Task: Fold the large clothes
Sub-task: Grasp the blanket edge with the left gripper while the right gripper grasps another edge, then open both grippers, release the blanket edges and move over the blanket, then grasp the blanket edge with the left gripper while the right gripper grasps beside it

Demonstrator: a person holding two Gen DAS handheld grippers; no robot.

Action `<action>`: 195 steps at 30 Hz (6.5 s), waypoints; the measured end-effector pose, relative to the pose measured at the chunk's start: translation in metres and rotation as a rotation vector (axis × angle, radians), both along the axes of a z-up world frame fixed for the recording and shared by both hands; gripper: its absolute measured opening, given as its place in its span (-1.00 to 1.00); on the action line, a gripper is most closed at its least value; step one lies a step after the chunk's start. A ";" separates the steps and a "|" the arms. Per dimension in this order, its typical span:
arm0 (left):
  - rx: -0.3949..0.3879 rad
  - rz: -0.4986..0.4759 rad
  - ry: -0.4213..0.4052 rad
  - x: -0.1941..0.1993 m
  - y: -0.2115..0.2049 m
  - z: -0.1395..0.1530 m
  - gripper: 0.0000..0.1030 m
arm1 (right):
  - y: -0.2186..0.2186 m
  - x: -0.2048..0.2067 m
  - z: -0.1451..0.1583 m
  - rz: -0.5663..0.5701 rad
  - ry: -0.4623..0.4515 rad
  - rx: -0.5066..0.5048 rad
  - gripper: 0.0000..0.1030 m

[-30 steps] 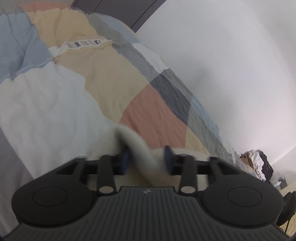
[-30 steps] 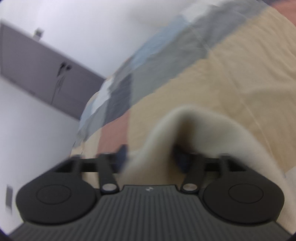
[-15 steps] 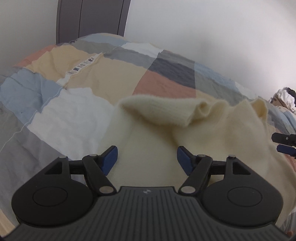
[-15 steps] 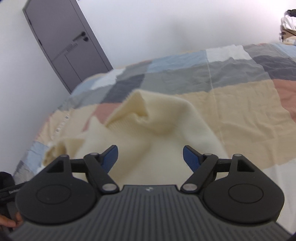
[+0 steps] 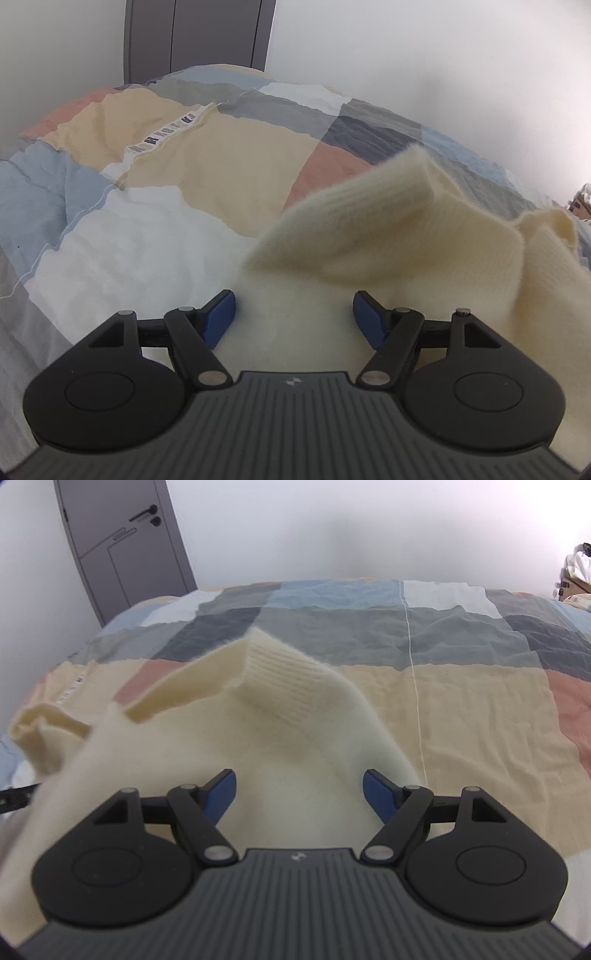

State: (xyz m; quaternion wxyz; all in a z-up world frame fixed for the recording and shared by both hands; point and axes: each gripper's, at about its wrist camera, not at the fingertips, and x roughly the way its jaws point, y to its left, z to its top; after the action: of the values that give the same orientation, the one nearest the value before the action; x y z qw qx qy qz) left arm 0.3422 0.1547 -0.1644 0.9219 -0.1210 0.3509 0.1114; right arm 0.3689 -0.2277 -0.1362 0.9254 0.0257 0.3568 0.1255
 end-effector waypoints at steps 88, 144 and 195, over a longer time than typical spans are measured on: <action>0.029 -0.195 -0.058 -0.084 -0.073 0.017 0.22 | 0.030 -0.106 0.005 0.188 -0.058 0.041 0.08; -1.087 0.337 -0.059 -0.202 -0.020 -0.055 0.52 | -0.051 -0.175 -0.050 -0.371 0.348 0.867 0.65; -0.684 -0.018 -0.141 -0.177 -0.028 0.105 -0.05 | -0.081 -0.134 0.072 -0.173 0.225 0.781 -0.22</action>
State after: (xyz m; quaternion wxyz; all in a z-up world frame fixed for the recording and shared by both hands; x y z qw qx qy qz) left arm 0.1652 0.1262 -0.0590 0.8509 -0.4272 0.3042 -0.0292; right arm 0.2348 -0.3091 -0.0638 0.8085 0.4184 0.3776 0.1695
